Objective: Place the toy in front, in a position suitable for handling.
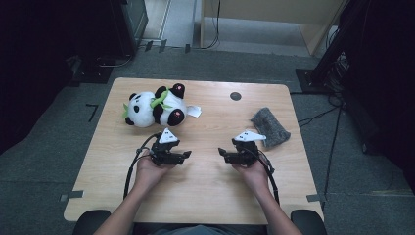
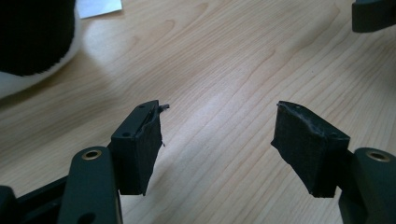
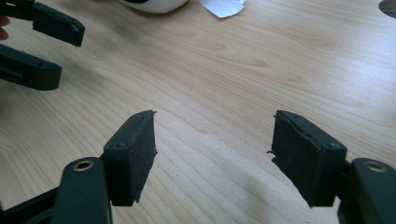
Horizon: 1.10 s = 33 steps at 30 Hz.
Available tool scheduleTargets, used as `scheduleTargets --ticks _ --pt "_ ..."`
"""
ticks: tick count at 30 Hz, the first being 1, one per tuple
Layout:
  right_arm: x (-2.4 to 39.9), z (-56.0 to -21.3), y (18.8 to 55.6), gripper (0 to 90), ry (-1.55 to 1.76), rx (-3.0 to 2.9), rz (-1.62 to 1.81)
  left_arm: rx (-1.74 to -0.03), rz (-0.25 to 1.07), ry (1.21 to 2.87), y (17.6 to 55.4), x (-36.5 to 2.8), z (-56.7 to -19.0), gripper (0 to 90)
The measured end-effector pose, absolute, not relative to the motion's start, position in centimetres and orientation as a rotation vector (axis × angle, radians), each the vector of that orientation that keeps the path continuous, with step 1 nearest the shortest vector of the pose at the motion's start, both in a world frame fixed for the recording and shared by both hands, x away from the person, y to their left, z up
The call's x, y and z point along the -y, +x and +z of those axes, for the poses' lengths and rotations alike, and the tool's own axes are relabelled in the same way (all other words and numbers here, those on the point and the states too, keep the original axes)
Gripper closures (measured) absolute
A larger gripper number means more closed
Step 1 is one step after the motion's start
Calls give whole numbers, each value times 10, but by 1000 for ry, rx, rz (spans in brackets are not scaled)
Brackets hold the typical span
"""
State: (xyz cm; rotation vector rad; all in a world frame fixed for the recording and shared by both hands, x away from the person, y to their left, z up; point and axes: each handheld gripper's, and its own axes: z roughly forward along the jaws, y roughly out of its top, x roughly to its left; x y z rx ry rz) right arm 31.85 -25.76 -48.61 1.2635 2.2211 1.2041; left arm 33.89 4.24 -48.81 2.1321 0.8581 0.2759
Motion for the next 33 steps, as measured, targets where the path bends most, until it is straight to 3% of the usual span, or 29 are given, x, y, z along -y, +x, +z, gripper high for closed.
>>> scheduleTargets --ticks 7,21,33 --pt "268 -478 320 353 1277 -2208 1191 -872 256 2108 340 -57 -478 372" --pt "286 -465 328 346 1256 -2196 1134 -897 310 2059 353 -91 -452 396" --pt "313 -461 348 415 1313 -2159 1115 -924 379 2027 372 -111 -431 426"
